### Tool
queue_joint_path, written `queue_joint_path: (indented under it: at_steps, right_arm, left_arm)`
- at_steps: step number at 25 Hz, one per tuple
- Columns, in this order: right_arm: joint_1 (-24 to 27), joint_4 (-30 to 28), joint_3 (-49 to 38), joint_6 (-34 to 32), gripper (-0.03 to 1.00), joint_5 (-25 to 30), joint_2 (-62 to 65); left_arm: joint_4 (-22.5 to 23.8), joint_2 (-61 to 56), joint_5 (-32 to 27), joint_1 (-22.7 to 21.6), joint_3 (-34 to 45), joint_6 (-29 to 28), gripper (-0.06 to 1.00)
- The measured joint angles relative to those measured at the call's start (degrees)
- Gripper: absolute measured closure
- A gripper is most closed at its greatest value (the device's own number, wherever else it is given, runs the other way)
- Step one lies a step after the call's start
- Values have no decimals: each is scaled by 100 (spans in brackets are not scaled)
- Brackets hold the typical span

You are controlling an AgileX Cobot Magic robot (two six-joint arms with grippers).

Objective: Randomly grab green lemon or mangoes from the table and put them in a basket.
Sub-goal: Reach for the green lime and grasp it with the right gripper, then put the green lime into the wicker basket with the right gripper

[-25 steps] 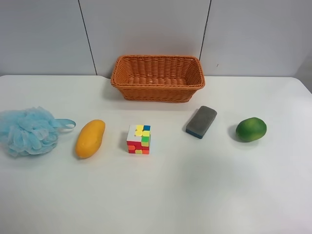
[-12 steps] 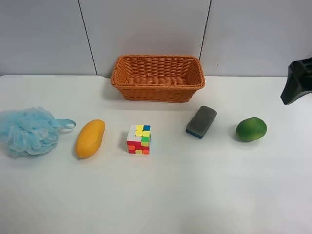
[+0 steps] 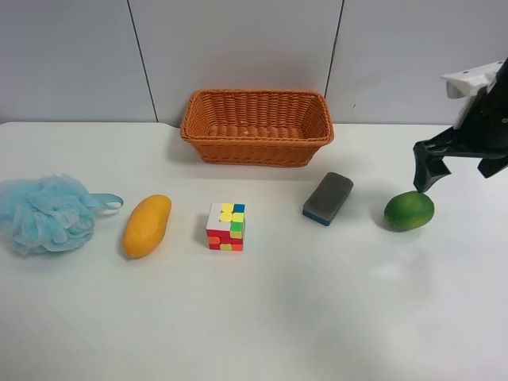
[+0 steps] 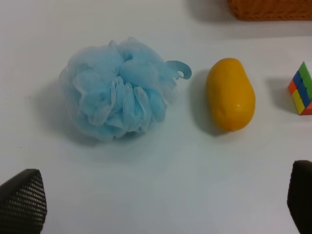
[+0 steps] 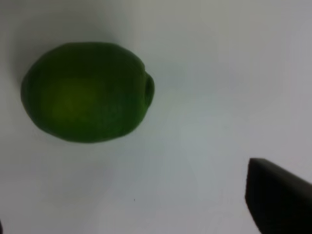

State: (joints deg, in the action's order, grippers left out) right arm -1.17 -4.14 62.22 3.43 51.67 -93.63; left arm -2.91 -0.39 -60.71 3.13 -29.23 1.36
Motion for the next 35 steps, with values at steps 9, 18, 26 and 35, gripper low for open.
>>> queue_joint_path:
  at_steps: [9,18,26,35]
  right_arm:
    - [0,12,13,226,-2,-832,-1191]
    - [0,248,13,630,-2,-1322,-1710]
    - [0,307,13,666,18,-1375,-1716]
    - [0,414,13,666,18,-1358,-1701]
  left_arm:
    - [0,0,0,0,0,0,-5]
    - [0,0,0,0,0,0,-5]
    - [0,0,0,0,0,0,-5]
    - [0,0,0,0,0,0,-5]
